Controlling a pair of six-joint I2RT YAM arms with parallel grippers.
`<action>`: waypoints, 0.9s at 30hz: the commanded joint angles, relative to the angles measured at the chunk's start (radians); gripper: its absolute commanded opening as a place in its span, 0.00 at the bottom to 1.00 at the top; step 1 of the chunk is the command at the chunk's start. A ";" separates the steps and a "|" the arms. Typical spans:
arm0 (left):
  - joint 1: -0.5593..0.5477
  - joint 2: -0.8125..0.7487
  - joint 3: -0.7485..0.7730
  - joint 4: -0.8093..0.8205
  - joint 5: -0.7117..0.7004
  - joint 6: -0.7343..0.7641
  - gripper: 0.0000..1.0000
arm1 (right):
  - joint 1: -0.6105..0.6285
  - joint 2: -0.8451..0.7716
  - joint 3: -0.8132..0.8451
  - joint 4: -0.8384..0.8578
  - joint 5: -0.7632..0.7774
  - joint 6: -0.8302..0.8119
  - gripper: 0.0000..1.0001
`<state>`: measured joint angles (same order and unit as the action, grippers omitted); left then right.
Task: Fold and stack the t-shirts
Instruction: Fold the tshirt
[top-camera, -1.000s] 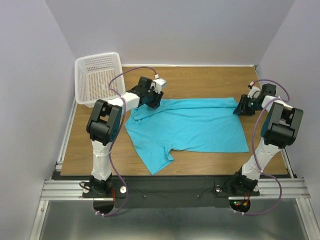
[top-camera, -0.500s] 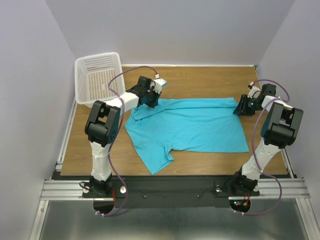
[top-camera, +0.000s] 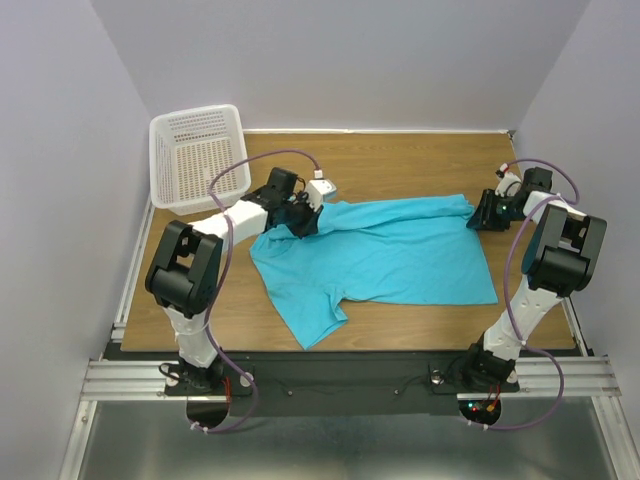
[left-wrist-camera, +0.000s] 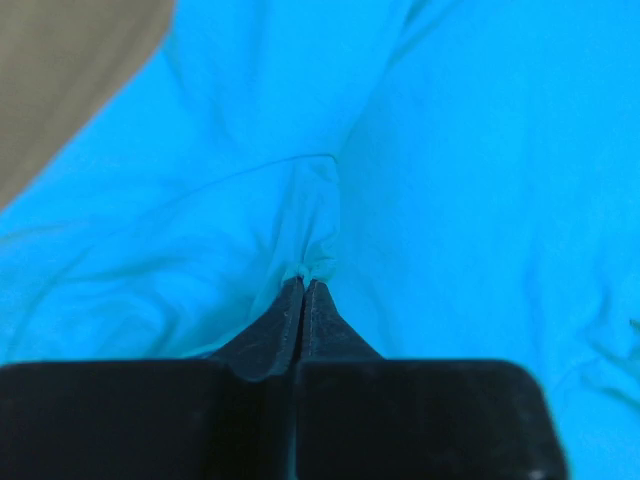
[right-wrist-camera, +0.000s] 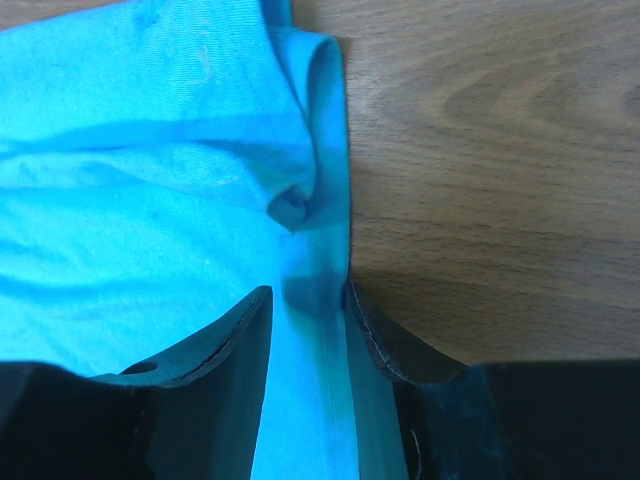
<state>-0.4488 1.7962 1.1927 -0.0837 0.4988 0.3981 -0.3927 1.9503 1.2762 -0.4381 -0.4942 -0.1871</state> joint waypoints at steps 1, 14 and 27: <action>-0.028 -0.015 -0.036 -0.092 0.066 0.047 0.35 | -0.006 0.019 -0.020 0.012 0.051 -0.029 0.42; -0.010 -0.343 -0.166 0.134 -0.220 -0.133 0.99 | -0.018 -0.137 -0.012 0.009 0.005 -0.077 0.55; 0.182 -0.362 -0.202 0.219 -0.190 -0.367 0.95 | -0.012 0.031 0.254 -0.056 -0.197 0.018 0.61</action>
<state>-0.2539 1.4250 0.9905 0.0952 0.2798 0.0864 -0.4061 1.8442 1.3907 -0.4686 -0.5541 -0.2245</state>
